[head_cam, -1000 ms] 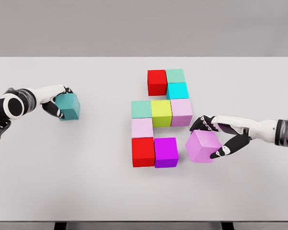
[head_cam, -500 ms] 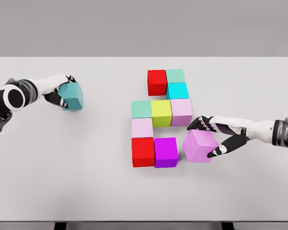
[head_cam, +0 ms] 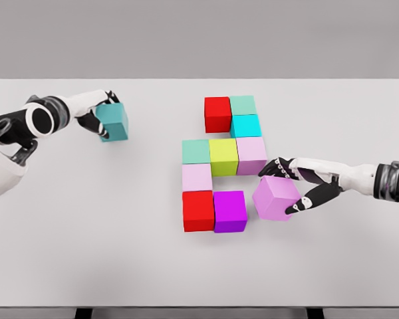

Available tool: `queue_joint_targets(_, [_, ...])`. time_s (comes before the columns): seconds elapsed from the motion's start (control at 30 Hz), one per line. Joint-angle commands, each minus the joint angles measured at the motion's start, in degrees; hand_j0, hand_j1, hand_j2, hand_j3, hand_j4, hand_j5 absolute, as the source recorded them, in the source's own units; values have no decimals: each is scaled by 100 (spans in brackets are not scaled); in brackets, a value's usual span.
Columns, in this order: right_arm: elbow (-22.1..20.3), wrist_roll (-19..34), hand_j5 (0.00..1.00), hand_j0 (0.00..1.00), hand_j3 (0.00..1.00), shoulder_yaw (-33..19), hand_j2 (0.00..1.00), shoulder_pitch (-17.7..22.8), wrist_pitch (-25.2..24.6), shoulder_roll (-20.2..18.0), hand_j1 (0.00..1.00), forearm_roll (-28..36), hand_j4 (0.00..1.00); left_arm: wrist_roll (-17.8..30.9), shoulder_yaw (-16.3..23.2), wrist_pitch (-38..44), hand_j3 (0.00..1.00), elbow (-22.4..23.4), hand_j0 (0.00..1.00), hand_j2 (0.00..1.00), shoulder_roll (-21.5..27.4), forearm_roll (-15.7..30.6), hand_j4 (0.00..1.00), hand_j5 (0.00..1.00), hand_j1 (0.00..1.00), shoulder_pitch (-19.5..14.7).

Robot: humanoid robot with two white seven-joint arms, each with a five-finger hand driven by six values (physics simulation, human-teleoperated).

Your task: Assemble the squares on the desktop into the number 2

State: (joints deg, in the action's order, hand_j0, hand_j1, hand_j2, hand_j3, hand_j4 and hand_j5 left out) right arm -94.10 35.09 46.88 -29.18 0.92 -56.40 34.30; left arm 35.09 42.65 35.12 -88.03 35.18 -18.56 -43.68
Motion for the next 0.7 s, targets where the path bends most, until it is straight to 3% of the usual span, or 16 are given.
queue_joint_targets(0.0, [5,-9,48,48,48,-4,48,0,5,7,48,41,48,-9,-3,-12,40,181,40,40,-151,-51,40,40,40,-9])
queue_joint_targets(0.4, [-39,-9,49,49,49,-4,49,-9,-4,218,49,33,49,-9,15,-12,37,542,37,37,-687,-271,37,37,37,-290])
queue_joint_targets(0.57, [-21,-9,49,49,49,-4,49,-9,-4,218,49,33,49,-9,15,-12,37,893,37,37,-1013,-491,37,37,37,-404])
queue_joint_targets(0.6, [-38,-9,70,70,70,-4,70,0,22,191,70,33,70,-9,15,-12,37,902,37,37,-1057,-491,37,37,37,-413])
queue_joint_targets(0.63, [-39,-9,100,100,100,-4,100,0,13,174,100,33,100,-9,15,-12,37,902,37,37,-1074,-491,37,37,37,-422])
queue_joint_targets(0.67, [-47,-9,100,100,100,-4,100,0,48,174,100,33,100,-9,15,-12,37,981,37,37,-1144,-499,37,37,37,-439])
